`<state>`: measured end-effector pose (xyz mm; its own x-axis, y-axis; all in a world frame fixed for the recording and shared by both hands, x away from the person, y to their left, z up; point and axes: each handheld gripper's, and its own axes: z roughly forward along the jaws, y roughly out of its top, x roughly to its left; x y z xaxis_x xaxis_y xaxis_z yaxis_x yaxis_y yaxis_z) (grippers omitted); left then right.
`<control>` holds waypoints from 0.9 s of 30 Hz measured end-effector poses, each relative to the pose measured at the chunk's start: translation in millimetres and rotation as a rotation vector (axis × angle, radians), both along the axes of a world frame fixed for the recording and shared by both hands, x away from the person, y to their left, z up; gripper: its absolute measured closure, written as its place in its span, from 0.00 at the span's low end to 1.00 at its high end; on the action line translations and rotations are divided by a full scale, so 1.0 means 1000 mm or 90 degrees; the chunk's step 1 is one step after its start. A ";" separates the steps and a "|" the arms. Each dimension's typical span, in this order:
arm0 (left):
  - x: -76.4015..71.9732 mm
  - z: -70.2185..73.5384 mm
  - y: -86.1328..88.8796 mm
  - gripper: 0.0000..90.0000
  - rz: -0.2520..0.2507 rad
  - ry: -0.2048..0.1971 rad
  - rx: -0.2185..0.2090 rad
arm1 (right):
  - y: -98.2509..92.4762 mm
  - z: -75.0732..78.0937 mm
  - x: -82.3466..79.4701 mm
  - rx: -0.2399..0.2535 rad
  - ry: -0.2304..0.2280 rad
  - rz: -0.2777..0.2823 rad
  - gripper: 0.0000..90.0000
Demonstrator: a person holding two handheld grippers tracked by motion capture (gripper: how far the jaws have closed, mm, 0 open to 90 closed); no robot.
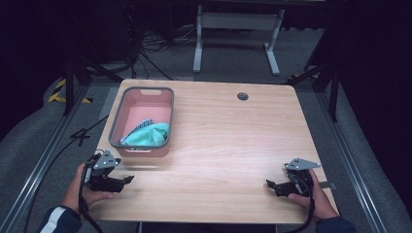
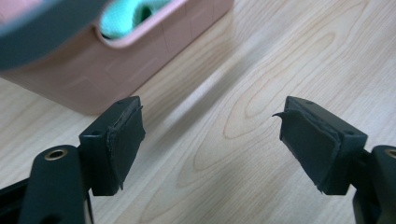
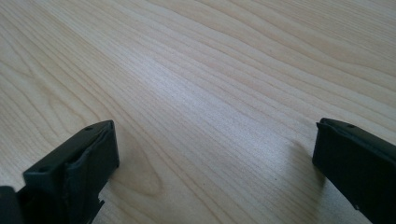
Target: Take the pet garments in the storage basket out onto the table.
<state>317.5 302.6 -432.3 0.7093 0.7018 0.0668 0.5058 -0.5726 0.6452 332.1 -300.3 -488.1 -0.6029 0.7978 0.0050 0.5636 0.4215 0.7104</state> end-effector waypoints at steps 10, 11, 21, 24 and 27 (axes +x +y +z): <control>-0.003 0.026 0.000 0.27 -0.006 -0.044 -0.017 | 0.000 0.000 0.000 0.000 0.000 0.000 0.01; -0.003 0.027 0.000 0.27 -0.004 -0.046 -0.018 | 0.000 0.000 0.000 0.000 0.000 0.000 0.01; 0.005 0.046 -0.003 0.26 -0.012 -0.083 -0.016 | 0.000 0.000 0.000 0.000 0.000 0.000 0.01; 0.010 0.054 -0.007 0.26 -0.012 -0.088 -0.015 | 0.000 0.000 0.000 0.000 0.000 0.000 0.01; 0.015 0.061 -0.009 0.26 -0.014 -0.094 -0.010 | 0.000 0.000 0.000 -0.001 0.000 0.000 0.01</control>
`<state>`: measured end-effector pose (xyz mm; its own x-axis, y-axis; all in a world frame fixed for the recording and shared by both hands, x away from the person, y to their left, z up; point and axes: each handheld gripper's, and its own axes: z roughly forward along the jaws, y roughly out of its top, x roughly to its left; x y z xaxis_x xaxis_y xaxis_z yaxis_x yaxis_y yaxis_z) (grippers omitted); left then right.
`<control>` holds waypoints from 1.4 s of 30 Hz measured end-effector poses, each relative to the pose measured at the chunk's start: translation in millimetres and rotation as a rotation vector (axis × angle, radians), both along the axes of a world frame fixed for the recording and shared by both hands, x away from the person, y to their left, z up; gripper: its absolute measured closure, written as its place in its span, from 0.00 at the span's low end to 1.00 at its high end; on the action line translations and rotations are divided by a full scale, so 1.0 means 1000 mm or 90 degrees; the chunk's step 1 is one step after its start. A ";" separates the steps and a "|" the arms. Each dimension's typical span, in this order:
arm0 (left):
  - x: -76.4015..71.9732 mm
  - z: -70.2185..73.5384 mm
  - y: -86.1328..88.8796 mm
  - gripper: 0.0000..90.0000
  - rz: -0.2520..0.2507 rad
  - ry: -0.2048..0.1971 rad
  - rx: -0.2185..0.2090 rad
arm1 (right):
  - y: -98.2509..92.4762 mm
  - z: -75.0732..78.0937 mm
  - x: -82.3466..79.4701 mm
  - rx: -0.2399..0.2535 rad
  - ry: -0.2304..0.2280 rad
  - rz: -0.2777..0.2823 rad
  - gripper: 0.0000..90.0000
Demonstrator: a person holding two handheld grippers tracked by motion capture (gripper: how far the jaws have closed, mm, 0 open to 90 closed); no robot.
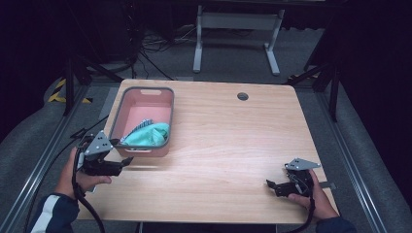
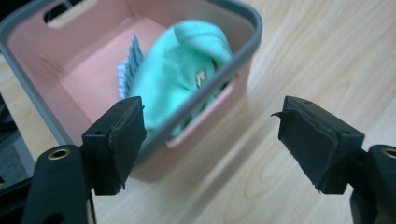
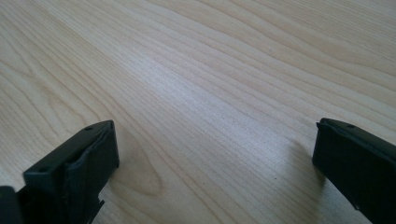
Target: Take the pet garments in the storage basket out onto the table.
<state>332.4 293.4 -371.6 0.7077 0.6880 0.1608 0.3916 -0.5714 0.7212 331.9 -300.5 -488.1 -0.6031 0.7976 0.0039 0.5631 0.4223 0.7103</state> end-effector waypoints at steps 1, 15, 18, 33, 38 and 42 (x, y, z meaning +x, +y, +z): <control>0.003 0.003 -0.001 0.26 0.002 -0.002 -0.001 | 0.000 0.000 0.000 0.000 0.000 0.000 0.01; 0.046 0.016 -0.023 0.26 -0.011 0.006 0.050 | 0.000 0.000 0.000 -0.001 0.000 0.000 0.01; 0.055 0.016 -0.028 0.26 -0.014 0.021 0.057 | 0.000 0.000 0.000 -0.001 0.000 0.000 0.01; 0.104 0.006 -0.050 0.24 -0.038 0.100 0.114 | 0.000 0.000 -0.001 0.001 0.003 -0.002 0.01; 0.118 0.002 -0.054 0.26 -0.062 0.120 0.137 | -0.001 0.000 -0.001 0.001 0.003 -0.002 0.01; 0.132 -0.003 -0.062 0.25 -0.060 0.151 0.160 | -0.001 0.000 -0.001 0.001 0.003 -0.002 0.01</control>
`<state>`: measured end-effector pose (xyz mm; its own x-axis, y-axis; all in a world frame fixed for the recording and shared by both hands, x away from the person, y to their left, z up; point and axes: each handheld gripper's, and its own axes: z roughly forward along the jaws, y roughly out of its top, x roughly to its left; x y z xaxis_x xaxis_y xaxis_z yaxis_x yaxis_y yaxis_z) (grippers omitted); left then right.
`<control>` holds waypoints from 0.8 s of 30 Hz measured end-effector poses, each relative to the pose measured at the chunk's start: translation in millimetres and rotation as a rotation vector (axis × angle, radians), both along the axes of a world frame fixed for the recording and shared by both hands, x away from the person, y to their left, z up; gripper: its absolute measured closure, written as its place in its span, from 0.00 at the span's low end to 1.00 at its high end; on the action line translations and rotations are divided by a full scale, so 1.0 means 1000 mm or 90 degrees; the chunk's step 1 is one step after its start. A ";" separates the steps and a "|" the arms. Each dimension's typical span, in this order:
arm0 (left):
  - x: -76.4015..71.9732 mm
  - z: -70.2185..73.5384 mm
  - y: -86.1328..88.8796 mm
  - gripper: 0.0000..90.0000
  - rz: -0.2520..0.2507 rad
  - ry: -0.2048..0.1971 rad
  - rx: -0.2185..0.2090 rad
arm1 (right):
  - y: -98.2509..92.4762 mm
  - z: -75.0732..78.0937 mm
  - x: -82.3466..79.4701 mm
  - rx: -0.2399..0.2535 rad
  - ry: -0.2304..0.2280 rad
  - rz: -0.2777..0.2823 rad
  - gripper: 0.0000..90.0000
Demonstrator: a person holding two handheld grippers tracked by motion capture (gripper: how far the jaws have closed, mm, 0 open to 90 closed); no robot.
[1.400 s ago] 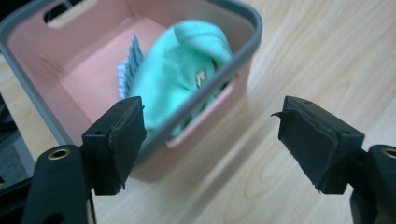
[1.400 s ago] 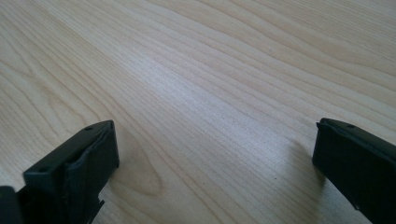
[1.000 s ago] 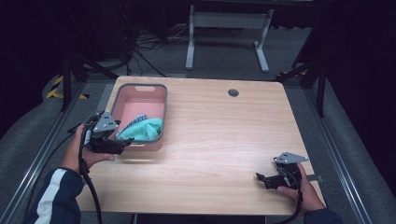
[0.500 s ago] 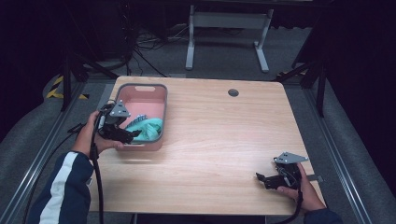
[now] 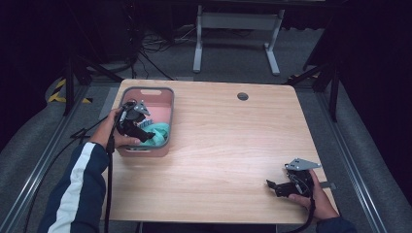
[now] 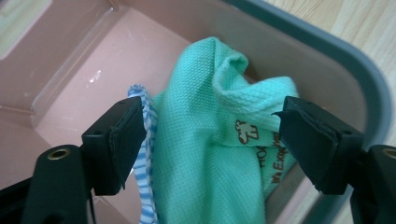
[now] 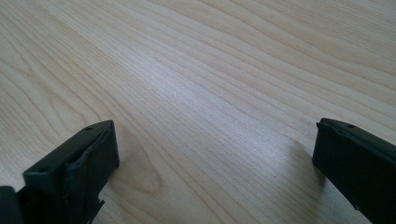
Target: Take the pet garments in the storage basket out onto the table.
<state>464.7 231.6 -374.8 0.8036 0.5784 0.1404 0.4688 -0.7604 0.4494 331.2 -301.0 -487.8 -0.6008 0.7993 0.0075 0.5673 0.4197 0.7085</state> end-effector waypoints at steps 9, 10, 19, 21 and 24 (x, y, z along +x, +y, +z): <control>0.022 -0.022 -0.009 0.22 0.027 0.059 0.026 | 0.000 0.000 0.000 0.000 0.000 0.000 0.01; 0.024 -0.025 -0.010 0.22 0.029 0.071 0.028 | 0.000 0.000 0.000 0.000 0.000 0.000 0.01; 0.035 -0.046 -0.026 0.26 0.031 0.134 0.111 | 0.000 0.000 0.000 0.000 0.001 0.000 0.01; 0.036 -0.049 -0.030 0.28 0.031 0.138 0.139 | 0.000 0.000 0.000 0.000 0.001 0.000 0.01; 0.039 -0.051 -0.033 0.31 0.035 0.145 0.164 | 0.000 0.000 0.000 0.000 0.000 0.000 0.01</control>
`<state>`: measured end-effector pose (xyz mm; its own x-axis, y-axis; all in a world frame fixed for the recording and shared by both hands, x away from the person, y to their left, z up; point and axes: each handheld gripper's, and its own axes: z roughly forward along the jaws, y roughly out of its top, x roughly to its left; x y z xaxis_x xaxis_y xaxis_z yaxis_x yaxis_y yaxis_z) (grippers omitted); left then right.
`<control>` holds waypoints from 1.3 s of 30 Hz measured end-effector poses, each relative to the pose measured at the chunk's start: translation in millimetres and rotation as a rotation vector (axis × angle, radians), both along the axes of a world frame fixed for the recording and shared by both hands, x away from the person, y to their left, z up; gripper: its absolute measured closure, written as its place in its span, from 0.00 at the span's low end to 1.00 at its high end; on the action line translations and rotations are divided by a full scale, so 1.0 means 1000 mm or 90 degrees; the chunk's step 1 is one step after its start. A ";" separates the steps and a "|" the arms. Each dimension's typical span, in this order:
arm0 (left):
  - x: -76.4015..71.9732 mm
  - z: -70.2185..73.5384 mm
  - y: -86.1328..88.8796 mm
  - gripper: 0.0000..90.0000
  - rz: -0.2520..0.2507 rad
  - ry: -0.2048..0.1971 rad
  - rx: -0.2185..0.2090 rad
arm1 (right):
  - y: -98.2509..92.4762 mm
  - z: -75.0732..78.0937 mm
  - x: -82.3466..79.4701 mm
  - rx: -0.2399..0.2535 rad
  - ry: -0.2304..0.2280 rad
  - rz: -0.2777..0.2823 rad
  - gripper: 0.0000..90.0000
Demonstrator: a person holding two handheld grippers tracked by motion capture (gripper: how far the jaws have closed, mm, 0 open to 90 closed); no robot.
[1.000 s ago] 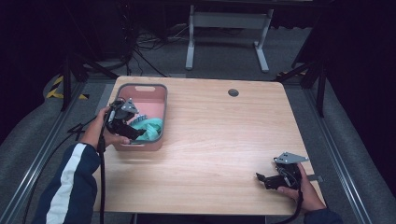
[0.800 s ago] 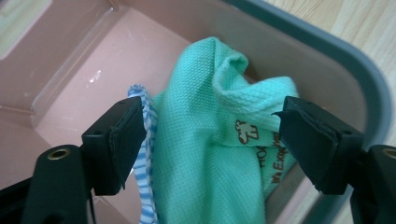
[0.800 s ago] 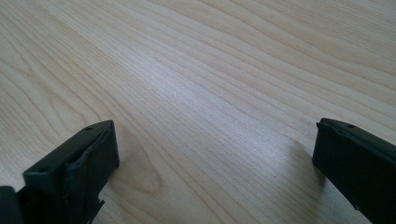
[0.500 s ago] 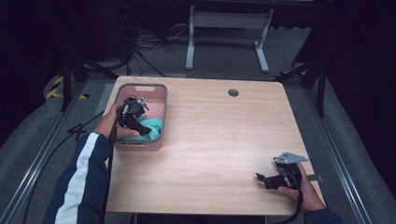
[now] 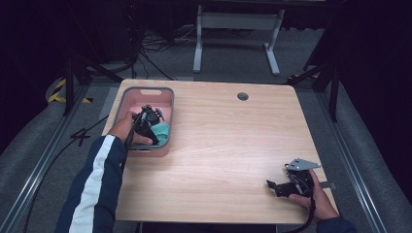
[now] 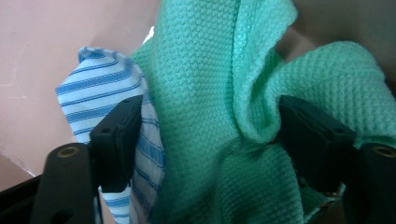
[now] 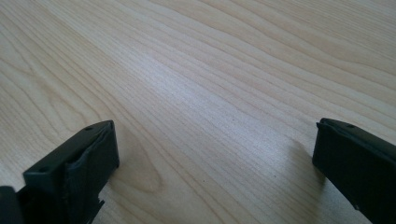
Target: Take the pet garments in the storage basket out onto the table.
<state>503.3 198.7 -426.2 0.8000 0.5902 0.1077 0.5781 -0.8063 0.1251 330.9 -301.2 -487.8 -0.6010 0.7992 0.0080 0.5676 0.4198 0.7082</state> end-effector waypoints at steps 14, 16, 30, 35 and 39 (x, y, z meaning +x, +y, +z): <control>0.005 -0.002 0.003 0.60 0.005 0.042 -0.025 | 0.000 0.000 0.000 0.000 0.000 0.000 0.01; 0.005 -0.002 0.003 0.61 0.004 0.041 -0.019 | 0.000 0.000 0.000 -0.001 0.000 0.000 0.01; -0.003 0.003 0.005 0.86 -0.013 -0.016 -0.014 | 0.000 0.000 0.000 0.000 0.000 0.000 0.01; -0.008 0.016 0.012 0.86 0.006 -0.059 -0.036 | 0.000 0.000 0.000 0.000 0.000 0.000 0.01; -0.011 0.028 0.022 0.87 0.021 -0.081 -0.067 | 0.000 0.000 0.000 0.001 0.000 -0.001 0.01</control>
<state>491.9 220.3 -397.8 0.7635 0.6297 0.1432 0.5783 -0.7653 0.2826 330.8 -301.1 -487.8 -0.6001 0.7999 0.0090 0.5684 0.4184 0.7084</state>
